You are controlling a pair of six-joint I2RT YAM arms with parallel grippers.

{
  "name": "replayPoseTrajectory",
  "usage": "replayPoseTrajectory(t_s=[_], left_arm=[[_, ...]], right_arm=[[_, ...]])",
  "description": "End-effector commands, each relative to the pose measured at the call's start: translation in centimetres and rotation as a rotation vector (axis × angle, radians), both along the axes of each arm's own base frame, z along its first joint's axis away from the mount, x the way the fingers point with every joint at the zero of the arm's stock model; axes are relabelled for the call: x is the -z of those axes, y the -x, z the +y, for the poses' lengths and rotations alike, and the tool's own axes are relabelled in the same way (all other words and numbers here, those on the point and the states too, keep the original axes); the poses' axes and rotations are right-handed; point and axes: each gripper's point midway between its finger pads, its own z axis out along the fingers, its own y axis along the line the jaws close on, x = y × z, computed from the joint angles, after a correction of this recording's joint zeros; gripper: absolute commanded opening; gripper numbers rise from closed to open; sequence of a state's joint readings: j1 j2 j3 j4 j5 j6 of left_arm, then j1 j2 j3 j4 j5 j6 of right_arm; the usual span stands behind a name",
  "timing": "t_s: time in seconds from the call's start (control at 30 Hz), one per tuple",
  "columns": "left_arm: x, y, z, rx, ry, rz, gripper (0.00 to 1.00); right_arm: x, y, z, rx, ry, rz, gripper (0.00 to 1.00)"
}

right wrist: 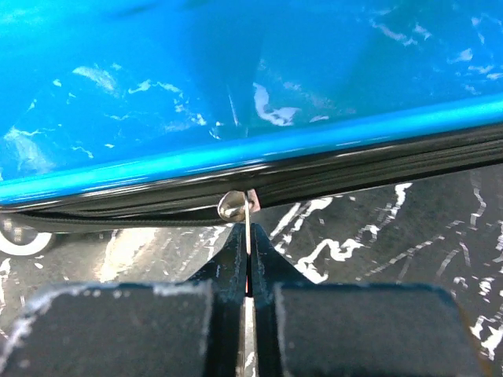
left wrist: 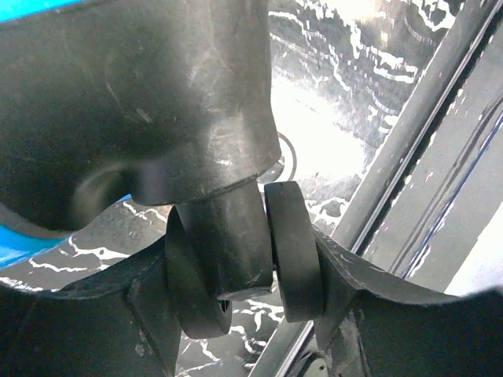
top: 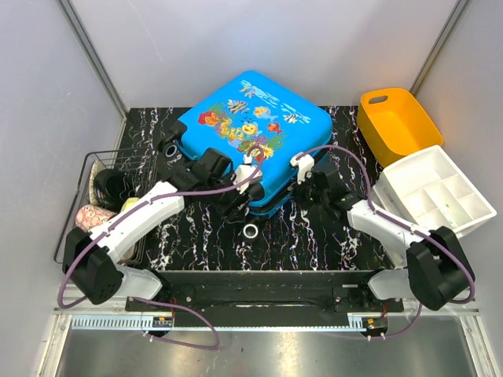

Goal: Open, take out, and arrange the luggage

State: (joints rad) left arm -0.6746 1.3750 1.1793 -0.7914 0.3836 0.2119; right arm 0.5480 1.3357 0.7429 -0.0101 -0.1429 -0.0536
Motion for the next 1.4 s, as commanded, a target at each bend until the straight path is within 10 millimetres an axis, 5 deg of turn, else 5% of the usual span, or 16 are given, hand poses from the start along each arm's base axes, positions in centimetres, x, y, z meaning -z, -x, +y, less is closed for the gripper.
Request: replayPoseTrajectory(t_s=[0.0, 0.23, 0.5, 0.73, 0.9, 1.2, 1.23, 1.33, 1.37], left_arm=[[-1.2, 5.3, 2.1, 0.282, 0.014, -0.034, 0.00], [0.4, 7.0, 5.5, 0.361, -0.080, -0.030, 0.00], [0.8, 4.4, 12.7, 0.267, -0.181, -0.007, 0.00], [1.3, 5.1, 17.1, 0.320, -0.273, -0.023, 0.00], [2.6, 6.6, 19.7, 0.378, -0.338, -0.002, 0.00], [3.1, 6.1, 20.3, 0.420, -0.372, -0.051, 0.01], [2.7, 5.7, 20.1, 0.409, -0.361, -0.059, 0.24], [-0.1, 3.9, 18.6, 0.306, -0.289, -0.079, 0.74], [-2.2, 2.8, 17.6, 0.242, -0.232, -0.105, 0.79]], right_arm=[[-5.5, -4.0, -3.7, 0.102, -0.018, -0.196, 0.00], [-5.1, -7.4, -7.9, 0.153, 0.066, -0.234, 0.00], [-4.6, -8.4, -12.8, 0.173, 0.125, -0.254, 0.00], [-5.0, -7.7, -13.8, 0.130, 0.129, -0.262, 0.00], [-5.5, -9.4, -14.7, 0.133, 0.124, -0.273, 0.00], [-6.7, -13.7, -12.1, -0.020, 0.056, -0.369, 0.00], [-6.3, -13.6, -11.2, -0.074, 0.029, -0.363, 0.00], [-6.0, -13.5, -9.9, -0.157, -0.002, -0.360, 0.00], [-5.8, -13.5, -9.9, -0.167, -0.006, -0.349, 0.00]])
